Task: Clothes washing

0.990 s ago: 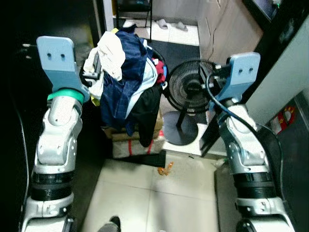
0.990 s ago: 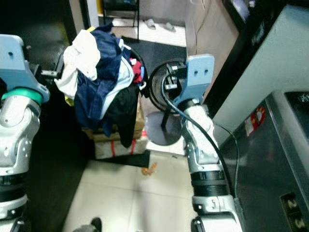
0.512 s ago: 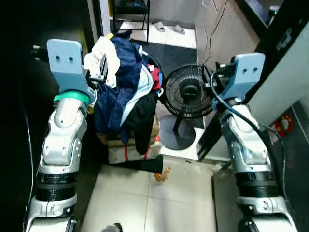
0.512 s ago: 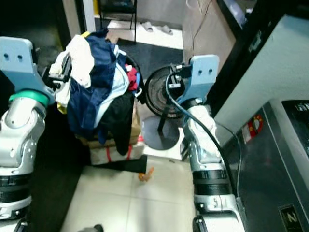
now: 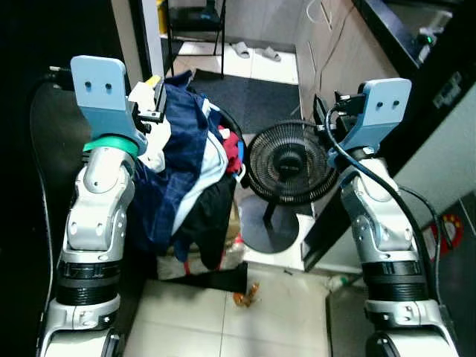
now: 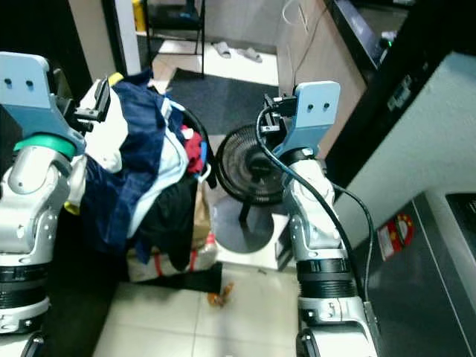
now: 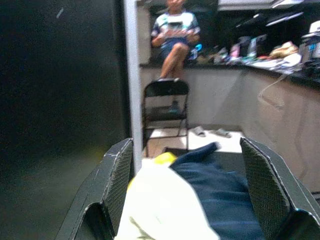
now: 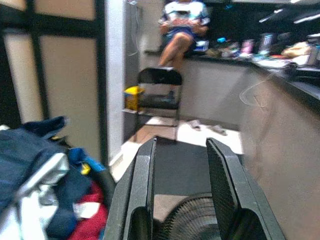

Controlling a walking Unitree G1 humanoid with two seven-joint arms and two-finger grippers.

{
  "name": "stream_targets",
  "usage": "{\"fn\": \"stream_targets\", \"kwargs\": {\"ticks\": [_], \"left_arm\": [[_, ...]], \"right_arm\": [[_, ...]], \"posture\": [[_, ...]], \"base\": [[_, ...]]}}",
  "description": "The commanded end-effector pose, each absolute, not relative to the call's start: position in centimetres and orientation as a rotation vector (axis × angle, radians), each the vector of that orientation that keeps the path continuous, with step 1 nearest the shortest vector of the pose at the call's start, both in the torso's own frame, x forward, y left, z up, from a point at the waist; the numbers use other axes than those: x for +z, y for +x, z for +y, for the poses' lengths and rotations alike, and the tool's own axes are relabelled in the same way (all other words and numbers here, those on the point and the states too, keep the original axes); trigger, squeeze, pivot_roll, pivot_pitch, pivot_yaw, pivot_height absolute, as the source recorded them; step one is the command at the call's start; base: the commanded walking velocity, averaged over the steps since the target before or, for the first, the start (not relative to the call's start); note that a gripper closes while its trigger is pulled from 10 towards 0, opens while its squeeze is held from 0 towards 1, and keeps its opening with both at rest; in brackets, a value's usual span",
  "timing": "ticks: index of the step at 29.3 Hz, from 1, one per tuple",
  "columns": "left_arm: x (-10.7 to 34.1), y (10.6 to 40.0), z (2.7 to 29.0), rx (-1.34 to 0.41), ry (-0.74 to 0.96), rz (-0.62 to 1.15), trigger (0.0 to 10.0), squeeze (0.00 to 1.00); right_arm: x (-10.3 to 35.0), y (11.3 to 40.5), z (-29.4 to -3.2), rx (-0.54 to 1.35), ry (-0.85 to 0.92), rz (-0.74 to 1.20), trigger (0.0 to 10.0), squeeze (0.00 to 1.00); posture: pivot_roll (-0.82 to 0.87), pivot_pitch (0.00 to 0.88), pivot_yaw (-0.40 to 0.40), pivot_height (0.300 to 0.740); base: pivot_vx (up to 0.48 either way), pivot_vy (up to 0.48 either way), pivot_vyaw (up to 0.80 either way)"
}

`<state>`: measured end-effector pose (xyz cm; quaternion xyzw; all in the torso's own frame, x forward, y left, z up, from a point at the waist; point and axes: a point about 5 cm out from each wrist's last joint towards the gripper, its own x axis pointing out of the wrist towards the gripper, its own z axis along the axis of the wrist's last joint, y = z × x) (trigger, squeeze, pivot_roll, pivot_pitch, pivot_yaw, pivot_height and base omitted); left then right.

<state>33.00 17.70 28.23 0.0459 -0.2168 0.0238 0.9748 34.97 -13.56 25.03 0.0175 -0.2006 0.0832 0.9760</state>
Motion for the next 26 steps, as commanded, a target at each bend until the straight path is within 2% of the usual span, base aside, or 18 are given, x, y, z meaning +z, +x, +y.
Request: {"fn": "stream_targets", "kwargs": {"ticks": [1, 9, 19, 24, 26], "left_arm": [[27.8, 33.1, 17.7, 0.049, 0.103, -0.419, 10.0, 0.00], [27.7, 33.1, 17.7, 0.050, 0.099, -0.420, 10.0, 0.00], [27.4, 33.0, 17.3, 0.025, 0.111, -0.405, 10.0, 0.00], [25.0, 33.2, 18.0, 0.023, 0.039, -0.267, 10.0, 0.00], [22.5, 33.3, 19.7, 0.095, -0.015, -0.150, 10.0, 0.00]], "right_arm": [[24.6, 34.9, -14.1, 0.151, 0.027, -0.389, 10.0, 0.00], [24.6, 35.0, -14.3, 0.140, 0.016, -0.390, 10.0, 0.00], [24.5, 35.0, -14.2, 0.141, 0.017, -0.386, 10.0, 0.00], [24.3, 34.9, -13.7, 0.189, -0.050, -0.379, 10.0, 0.00], [24.1, 35.0, -13.5, 0.202, -0.061, -0.371, 10.0, 0.00]], "posture": [[0.03, 0.021, -0.053, 0.740], [0.03, 0.026, -0.052, 0.740], [0.03, 0.029, -0.052, 0.740], [0.02, 0.043, -0.044, 0.740], [0.02, 0.050, -0.051, 0.740]], "base": [[0.439, 0.000, 0.00], [0.410, 0.000, 0.00], [0.000, 0.000, 0.00], [0.000, 0.000, 0.00], [0.000, 0.000, 0.00]]}}
